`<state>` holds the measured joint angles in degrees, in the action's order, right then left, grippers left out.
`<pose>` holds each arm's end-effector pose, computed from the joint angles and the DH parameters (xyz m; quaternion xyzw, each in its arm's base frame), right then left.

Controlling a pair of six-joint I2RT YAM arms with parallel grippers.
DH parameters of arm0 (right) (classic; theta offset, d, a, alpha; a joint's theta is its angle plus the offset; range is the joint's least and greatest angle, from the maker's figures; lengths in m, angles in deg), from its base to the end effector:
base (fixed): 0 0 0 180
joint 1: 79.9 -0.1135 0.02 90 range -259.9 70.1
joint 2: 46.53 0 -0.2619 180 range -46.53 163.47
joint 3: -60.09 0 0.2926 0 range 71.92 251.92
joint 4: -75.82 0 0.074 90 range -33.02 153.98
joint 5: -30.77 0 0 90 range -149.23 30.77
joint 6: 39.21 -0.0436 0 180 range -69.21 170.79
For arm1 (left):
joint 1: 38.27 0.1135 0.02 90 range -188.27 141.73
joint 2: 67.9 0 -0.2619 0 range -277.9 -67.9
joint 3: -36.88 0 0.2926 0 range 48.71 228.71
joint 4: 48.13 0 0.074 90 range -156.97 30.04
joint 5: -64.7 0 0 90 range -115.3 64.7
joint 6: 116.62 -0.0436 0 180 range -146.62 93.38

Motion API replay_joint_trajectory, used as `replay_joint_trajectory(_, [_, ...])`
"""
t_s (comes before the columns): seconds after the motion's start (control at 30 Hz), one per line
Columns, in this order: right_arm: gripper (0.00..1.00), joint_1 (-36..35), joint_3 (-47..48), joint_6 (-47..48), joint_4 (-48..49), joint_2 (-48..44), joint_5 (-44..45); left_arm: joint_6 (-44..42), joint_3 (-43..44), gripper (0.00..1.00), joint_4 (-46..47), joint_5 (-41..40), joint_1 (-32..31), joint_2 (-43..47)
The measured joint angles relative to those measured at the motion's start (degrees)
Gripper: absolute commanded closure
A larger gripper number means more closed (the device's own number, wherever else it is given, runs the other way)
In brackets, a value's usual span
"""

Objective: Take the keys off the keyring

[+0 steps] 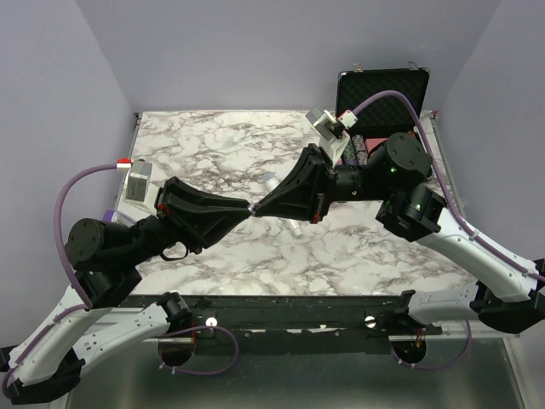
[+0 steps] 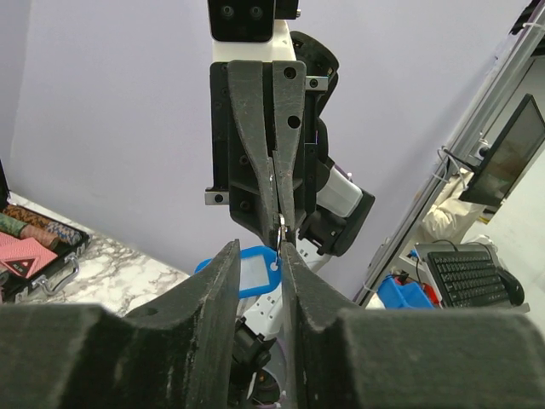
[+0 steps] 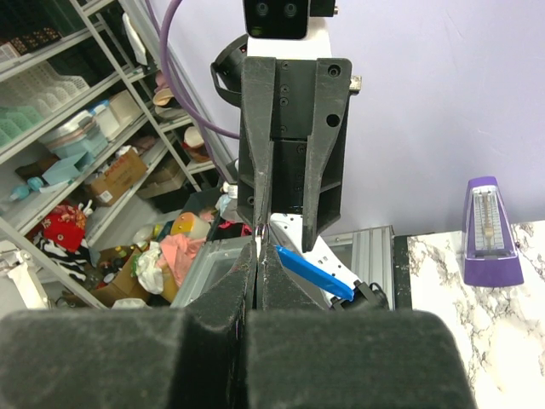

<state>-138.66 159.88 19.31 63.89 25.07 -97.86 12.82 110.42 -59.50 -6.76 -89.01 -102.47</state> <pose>0.1318 0.2697 0.5305 -0.3907 0.4879 0.6750 0.3921 0.0741 -0.1126 0.4996 0.1875 0.4952 -0.6568 0.5369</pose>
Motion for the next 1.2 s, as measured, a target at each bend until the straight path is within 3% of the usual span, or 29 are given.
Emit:
replay_joint_trajectory(0.2, [0.99,0.00,0.00,-0.02,0.04,0.00,-0.02,-0.26,0.00,0.60,0.00,-0.02,0.00,0.00])
replay_joint_trajectory(0.33, [0.99,0.00,0.00,-0.02,0.07,0.11,0.00,-0.46,0.35,0.51,-0.11,0.02,-0.02,0.00])
replay_joint_trajectory(0.5, [0.99,0.00,0.00,-0.02,0.07,0.37,0.00,-0.63,0.63,0.53,-0.13,0.00,-0.02,0.02])
replay_joint_trajectory(0.63, [0.99,0.00,0.00,-0.02,0.07,0.50,0.00,-0.68,0.63,0.60,-0.13,-0.02,-0.02,0.04])
replay_joint_trajectory(0.73, [0.99,0.00,0.00,-0.04,0.07,0.52,0.00,-0.81,0.63,0.74,-0.13,-0.02,-0.02,0.02])
replay_joint_trajectory(0.9, [0.99,0.00,0.00,-0.07,0.09,0.52,0.00,-0.90,1.20,0.85,-0.96,-0.04,-0.02,-0.11])
replay_joint_trajectory(1.03, [0.99,0.00,0.00,-0.35,0.42,0.52,-0.02,-1.11,2.62,1.00,-1.70,-0.04,-0.02,-0.66])
replay_joint_trajectory(1.2, [0.99,0.00,-0.15,-0.63,0.63,0.52,-0.02,-1.07,3.04,1.00,-2.60,-0.04,-0.02,-0.76])
